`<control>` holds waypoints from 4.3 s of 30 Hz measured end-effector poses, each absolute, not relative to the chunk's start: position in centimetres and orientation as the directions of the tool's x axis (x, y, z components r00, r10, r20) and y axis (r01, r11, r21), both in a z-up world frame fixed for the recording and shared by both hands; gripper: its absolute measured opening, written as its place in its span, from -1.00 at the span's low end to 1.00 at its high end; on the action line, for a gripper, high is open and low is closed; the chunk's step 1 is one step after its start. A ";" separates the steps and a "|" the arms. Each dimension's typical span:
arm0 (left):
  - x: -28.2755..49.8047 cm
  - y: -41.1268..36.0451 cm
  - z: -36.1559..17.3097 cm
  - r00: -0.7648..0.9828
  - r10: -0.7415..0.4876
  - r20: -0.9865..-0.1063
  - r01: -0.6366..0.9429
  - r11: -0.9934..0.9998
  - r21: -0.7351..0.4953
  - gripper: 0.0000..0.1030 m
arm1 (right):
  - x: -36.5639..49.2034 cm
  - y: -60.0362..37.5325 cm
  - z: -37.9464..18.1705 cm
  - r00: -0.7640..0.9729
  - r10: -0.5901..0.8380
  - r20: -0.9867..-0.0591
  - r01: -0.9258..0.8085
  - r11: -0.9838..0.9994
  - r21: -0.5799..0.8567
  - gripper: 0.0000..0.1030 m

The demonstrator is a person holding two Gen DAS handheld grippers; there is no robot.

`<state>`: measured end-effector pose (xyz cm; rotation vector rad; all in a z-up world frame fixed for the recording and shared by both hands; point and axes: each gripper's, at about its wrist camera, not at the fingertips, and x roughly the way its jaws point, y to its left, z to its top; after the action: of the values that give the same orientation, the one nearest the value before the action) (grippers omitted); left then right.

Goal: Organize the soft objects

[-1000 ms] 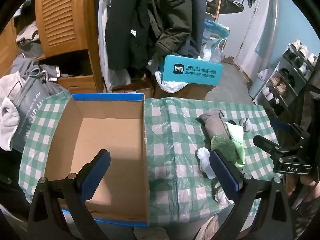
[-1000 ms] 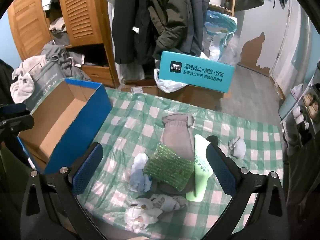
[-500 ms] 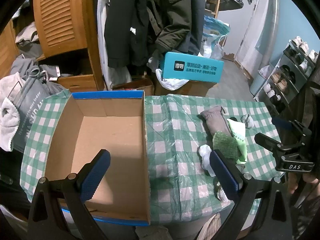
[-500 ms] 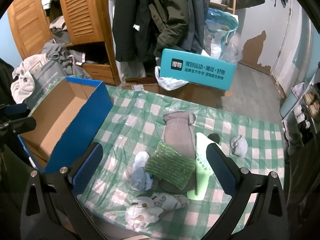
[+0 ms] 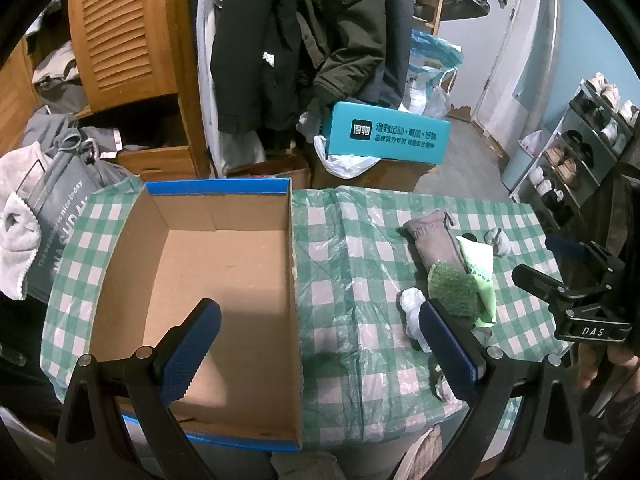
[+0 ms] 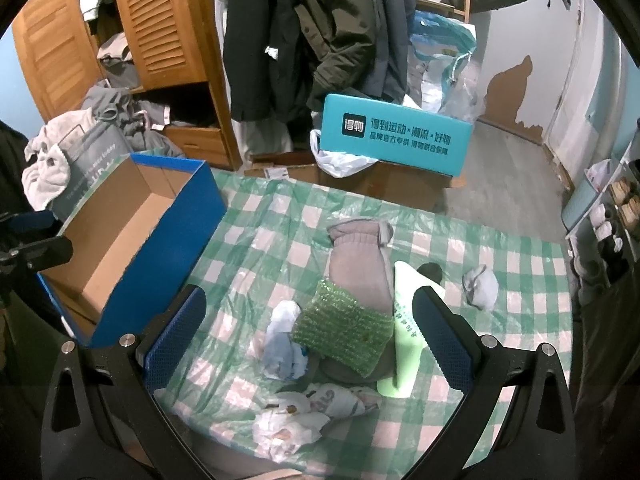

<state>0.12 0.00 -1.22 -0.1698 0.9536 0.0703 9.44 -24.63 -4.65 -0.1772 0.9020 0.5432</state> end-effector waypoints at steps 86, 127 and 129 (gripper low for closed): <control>4.4 -5.5 -6.7 0.400 -0.077 -0.913 -0.055 0.993 -0.108 0.95 | 13.7 -29.8 -7.9 0.437 0.272 -0.857 -0.419 0.905 0.073 0.97; 10.8 -12.9 -17.7 0.179 -0.159 -0.971 0.020 0.987 -0.158 0.95 | 18.8 -33.3 -19.1 0.264 0.184 -0.947 -0.351 0.933 0.084 0.69; 11.0 -12.9 -17.9 0.176 -0.163 -0.971 0.019 0.987 -0.162 0.95 | 19.2 -33.2 -19.5 0.255 0.187 -0.949 -0.350 0.933 0.090 0.65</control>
<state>10.99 -12.89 -17.92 -0.1219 1.3888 -0.1291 19.18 -33.16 -19.48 -0.1491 1.2628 0.3665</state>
